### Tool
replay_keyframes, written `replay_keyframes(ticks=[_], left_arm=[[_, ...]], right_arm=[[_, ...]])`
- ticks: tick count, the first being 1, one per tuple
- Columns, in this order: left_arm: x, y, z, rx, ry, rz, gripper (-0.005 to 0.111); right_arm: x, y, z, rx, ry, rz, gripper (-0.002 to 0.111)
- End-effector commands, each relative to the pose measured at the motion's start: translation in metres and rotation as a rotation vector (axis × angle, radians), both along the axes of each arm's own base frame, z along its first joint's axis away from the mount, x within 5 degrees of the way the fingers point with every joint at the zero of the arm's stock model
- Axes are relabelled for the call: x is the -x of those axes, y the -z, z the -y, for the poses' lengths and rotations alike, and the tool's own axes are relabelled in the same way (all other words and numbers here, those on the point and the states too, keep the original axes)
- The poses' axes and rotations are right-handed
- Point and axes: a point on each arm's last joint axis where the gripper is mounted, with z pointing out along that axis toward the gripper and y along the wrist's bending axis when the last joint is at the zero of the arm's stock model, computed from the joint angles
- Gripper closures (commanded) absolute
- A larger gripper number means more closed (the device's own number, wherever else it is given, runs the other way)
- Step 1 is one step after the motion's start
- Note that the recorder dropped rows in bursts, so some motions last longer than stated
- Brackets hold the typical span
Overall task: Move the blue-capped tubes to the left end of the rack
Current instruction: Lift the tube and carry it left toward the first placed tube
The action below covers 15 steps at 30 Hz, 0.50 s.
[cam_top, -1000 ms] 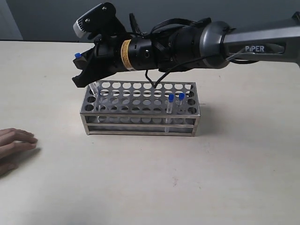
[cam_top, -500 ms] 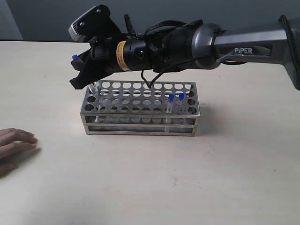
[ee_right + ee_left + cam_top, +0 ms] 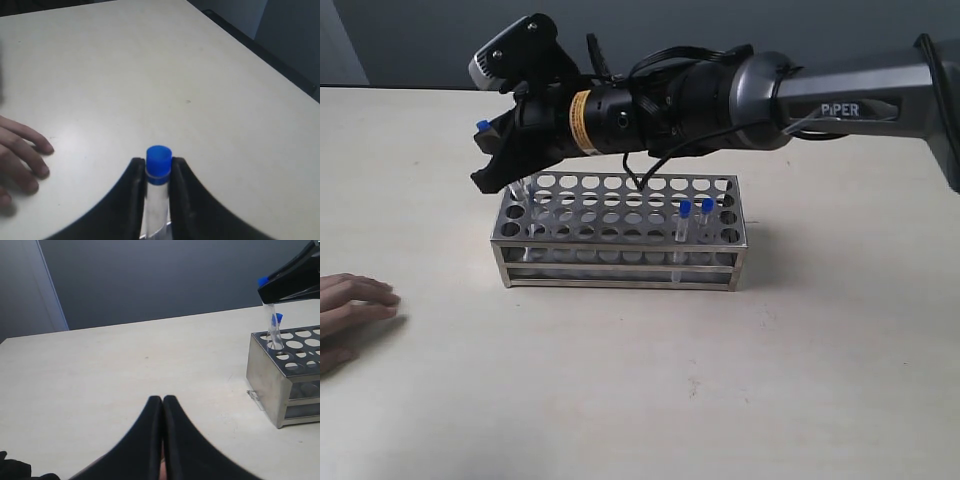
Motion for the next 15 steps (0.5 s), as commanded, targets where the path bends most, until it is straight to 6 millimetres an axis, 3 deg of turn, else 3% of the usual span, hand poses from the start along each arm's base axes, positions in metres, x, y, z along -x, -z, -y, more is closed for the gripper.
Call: replay_keyframes(ticks=[1,15], left_arm=[[0.0,-0.002,0.0,0.005,0.006,0.01,0.106],[0.0,-0.002,0.0,0.005,0.006,0.01,0.106]], right_arm=[[0.004,0.015,0.006,0.041,0.006,-0.032,0.109],[0.015,0.031,0.014,0.066,-0.011,-0.09,0.109]])
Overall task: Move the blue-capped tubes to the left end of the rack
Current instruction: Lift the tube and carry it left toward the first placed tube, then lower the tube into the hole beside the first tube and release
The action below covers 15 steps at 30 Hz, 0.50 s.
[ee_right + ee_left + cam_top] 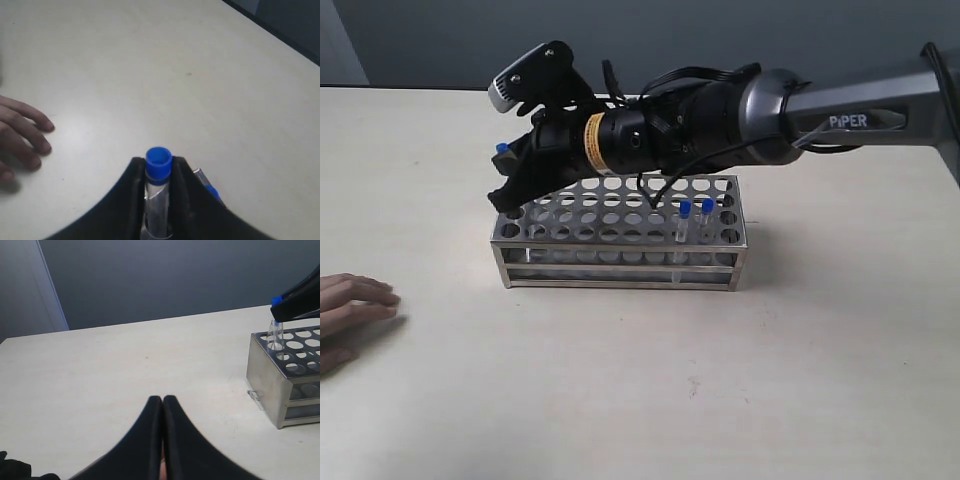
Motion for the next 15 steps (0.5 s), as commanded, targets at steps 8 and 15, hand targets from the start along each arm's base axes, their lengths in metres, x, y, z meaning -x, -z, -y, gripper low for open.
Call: replay_keyframes(ticks=[8,15], left_arm=[[0.0,-0.002,0.0,0.005,0.006,0.01,0.106],[0.0,-0.002,0.0,0.005,0.006,0.01,0.106]], right_arm=[[0.013,0.021,0.013,0.05,-0.015,-0.068,0.109],[0.013,0.019,0.011,0.036,-0.012,-0.075,0.109]])
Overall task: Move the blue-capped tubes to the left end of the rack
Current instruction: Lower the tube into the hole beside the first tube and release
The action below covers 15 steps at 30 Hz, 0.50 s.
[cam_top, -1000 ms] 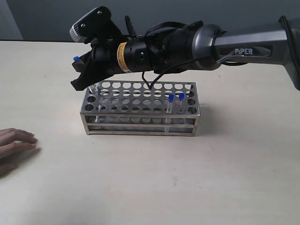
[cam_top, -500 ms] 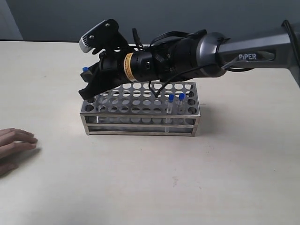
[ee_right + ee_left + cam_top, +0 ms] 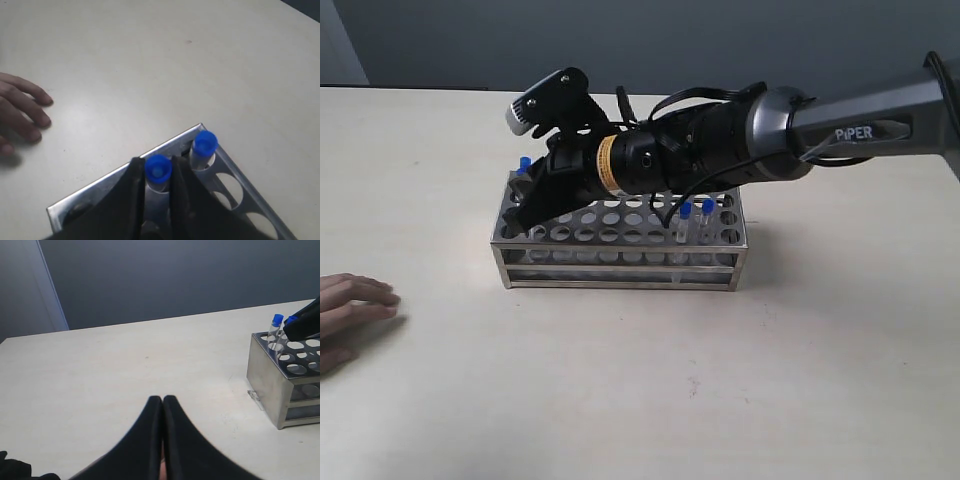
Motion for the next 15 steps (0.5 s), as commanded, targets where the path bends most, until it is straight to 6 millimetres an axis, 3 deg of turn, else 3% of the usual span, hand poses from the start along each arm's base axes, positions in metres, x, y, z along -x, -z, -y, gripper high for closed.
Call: replay_keyframes(ticks=[1,15], left_arm=[[0.0,-0.002,0.0,0.005,0.006,0.01,0.106],[0.0,-0.002,0.0,0.005,0.006,0.01,0.106]], right_arm=[[0.007,0.002,0.0,-0.01,-0.047,-0.017,0.109],[0.002,-0.016,-0.009,-0.084,-0.058,-0.001,0.109]])
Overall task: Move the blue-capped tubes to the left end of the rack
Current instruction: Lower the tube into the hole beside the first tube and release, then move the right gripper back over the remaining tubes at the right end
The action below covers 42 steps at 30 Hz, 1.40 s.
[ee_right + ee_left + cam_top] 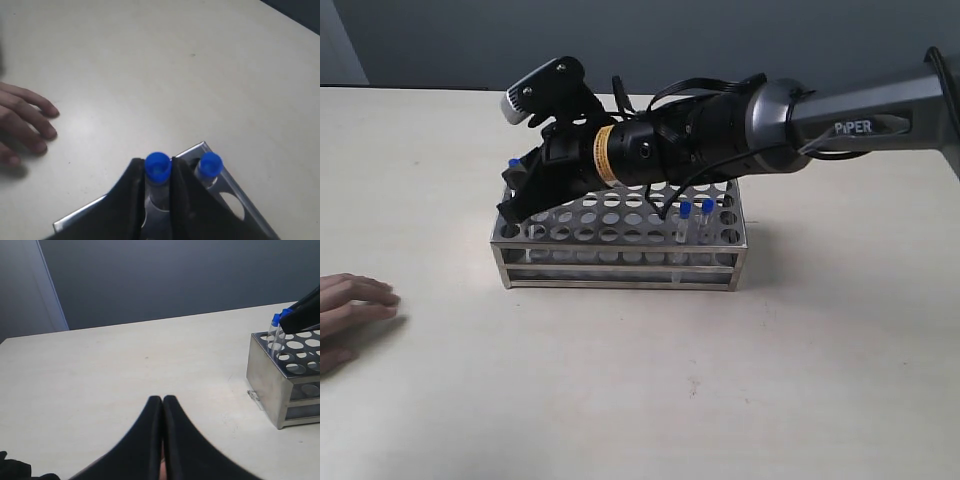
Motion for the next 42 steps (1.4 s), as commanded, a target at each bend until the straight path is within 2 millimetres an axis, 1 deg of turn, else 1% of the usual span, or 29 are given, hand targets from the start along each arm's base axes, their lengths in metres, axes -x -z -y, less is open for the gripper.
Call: replay_keyframes(ticks=[1,2,3,8,9,10,13,15,18,24,25,27,30,32,34,35,37,39,42], left_arm=[[0.0,-0.002,0.0,0.005,0.006,0.01,0.106],[0.0,-0.002,0.0,0.005,0.006,0.01,0.106],[0.0,-0.002,0.0,0.005,0.006,0.01,0.106],[0.0,-0.002,0.0,0.005,0.006,0.01,0.106],[0.0,-0.002,0.0,0.005,0.006,0.01,0.106],[0.0,-0.002,0.0,0.005,0.006,0.01,0.106],[0.0,-0.002,0.0,0.005,0.006,0.01,0.106],[0.0,-0.002,0.0,0.005,0.006,0.01,0.106],[0.0,-0.002,0.0,0.005,0.006,0.01,0.106],[0.0,-0.002,0.0,0.005,0.006,0.01,0.106],[0.0,-0.002,0.0,0.005,0.006,0.01,0.106],[0.0,-0.002,0.0,0.005,0.006,0.01,0.106],[0.0,-0.002,0.0,0.005,0.006,0.01,0.106],[0.0,-0.002,0.0,0.005,0.006,0.01,0.106],[0.0,-0.002,0.0,0.005,0.006,0.01,0.106],[0.0,-0.002,0.0,0.005,0.006,0.01,0.106],[0.0,-0.002,0.0,0.005,0.006,0.01,0.106],[0.0,-0.002,0.0,0.005,0.006,0.01,0.106],[0.0,-0.002,0.0,0.005,0.006,0.01,0.106]], right_arm=[[0.006,-0.006,-0.005,-0.037,-0.062,0.0,0.109],[0.007,-0.006,-0.006,-0.04,-0.074,0.0,0.108],[0.007,-0.007,-0.006,-0.043,-0.076,-0.003,0.104],[0.007,-0.006,-0.006,-0.043,-0.069,-0.013,0.072],[0.007,-0.006,-0.006,-0.043,-0.069,-0.013,0.067],[0.007,-0.006,-0.006,-0.043,-0.069,-0.013,0.065],[0.007,-0.007,-0.006,-0.043,-0.069,-0.013,0.065],[0.007,-0.011,-0.005,-0.047,-0.062,-0.006,0.065],[0.003,-0.019,-0.002,-0.032,-0.007,0.014,0.065],[-0.004,-0.022,0.005,0.015,0.082,0.049,0.065],[-0.005,-0.025,0.006,0.018,0.096,0.059,0.065],[-0.007,-0.039,0.011,0.019,0.138,0.094,0.069],[-0.009,-0.073,0.025,0.035,0.232,0.197,0.085],[-0.009,-0.095,0.038,0.06,0.31,0.274,0.099],[-0.007,-0.108,0.055,0.093,0.394,0.317,0.107],[-0.005,-0.112,0.065,0.119,0.438,0.34,0.107],[0.0,-0.116,0.086,0.169,0.527,0.361,0.103],[0.007,-0.116,0.107,0.181,0.568,0.339,0.094],[0.019,-0.106,0.141,0.182,0.616,0.249,0.073]])
